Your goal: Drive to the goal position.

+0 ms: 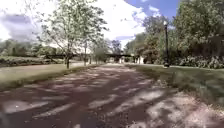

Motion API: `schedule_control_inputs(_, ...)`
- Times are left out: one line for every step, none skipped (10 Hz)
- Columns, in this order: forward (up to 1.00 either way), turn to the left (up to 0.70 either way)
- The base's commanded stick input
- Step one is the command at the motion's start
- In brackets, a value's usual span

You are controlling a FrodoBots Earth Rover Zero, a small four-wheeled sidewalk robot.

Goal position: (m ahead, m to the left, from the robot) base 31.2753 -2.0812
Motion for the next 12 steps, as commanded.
schedule_control_inputs(1.00,0.00)
schedule_control_inputs(1.00,0.00)
schedule_control_inputs(1.00,0.00)
schedule_control_inputs(1.00,0.00)
schedule_control_inputs(1.00,0.00)
schedule_control_inputs(1.00,0.00)
schedule_control_inputs(1.00,0.00)
schedule_control_inputs(1.00,0.00)
schedule_control_inputs(1.00,0.00)
schedule_control_inputs(1.00,0.00)
schedule_control_inputs(1.00,0.00)
schedule_control_inputs(1.00,0.00)
